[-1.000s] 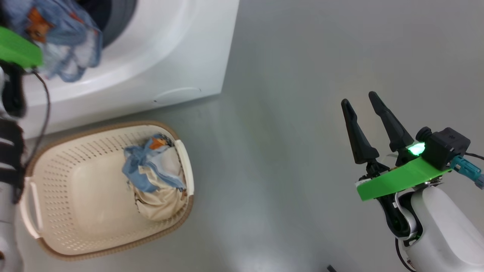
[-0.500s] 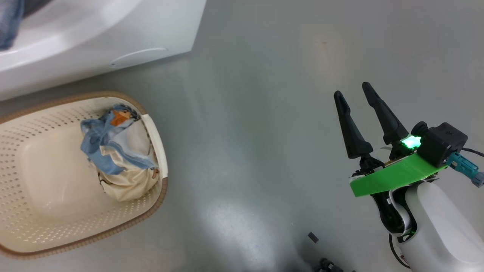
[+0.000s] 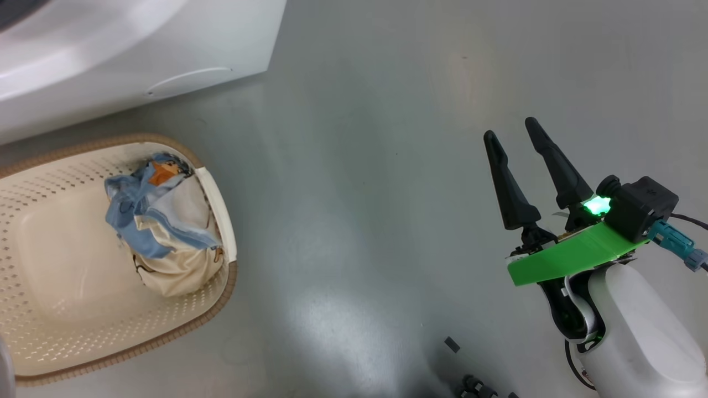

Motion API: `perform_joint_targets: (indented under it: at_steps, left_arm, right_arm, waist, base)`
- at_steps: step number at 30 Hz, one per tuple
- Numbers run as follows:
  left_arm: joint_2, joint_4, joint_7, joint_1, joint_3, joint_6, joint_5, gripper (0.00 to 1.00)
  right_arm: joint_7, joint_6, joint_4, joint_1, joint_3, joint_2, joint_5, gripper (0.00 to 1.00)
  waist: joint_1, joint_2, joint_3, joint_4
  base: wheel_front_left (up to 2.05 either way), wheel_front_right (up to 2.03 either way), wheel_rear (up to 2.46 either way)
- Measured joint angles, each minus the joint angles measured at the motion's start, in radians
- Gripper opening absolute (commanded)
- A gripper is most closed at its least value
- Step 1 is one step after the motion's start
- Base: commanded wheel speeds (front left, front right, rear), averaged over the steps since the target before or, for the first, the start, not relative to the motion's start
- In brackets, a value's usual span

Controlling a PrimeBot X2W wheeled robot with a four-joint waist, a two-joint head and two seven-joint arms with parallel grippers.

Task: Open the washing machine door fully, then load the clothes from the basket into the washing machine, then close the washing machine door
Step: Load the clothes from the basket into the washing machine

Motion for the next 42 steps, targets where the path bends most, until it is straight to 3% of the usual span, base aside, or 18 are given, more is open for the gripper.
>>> perform_joint_targets:
  at_steps: [6, 16, 29, 42]
  left_arm:
    - [-0.001, 0.243, 0.107, -0.045, -0.028, 0.001, 0.004, 1.0]
    - [-0.005, 0.357, 0.072, -0.084, -0.047, -0.012, 0.004, 1.0]
    - [-0.048, 0.353, -0.004, 0.059, -0.073, -0.04, -0.022, 1.0]
    - [-0.098, 0.145, -0.011, 0.35, -0.062, -0.044, -0.077, 1.0]
  right_arm:
    - [0.0, 0.0, 0.012, 0.0, 0.007, 0.0, 0.0, 1.0]
    - [0.0, 0.0, 0.027, -0.004, 0.021, -0.002, 0.003, 1.0]
    - [0.0, 0.0, 0.053, -0.004, 0.032, -0.006, 0.021, 1.0]
    - [0.0, 0.0, 0.091, 0.002, 0.037, -0.031, 0.053, 1.0]
  waist:
    - [-0.0001, 0.0, -0.025, 0.007]
    - [-0.0002, 0.0, -0.071, 0.009]
    - [-0.0001, 0.0, -0.175, 0.026]
    - [-0.0002, 0.0, -0.321, 0.071]
  base:
    - [0.0, 0.0, 0.0]
    - [0.0, 0.0, 0.0]
    - [0.0, 0.0, 0.0]
    - [0.0, 0.0, 0.0]
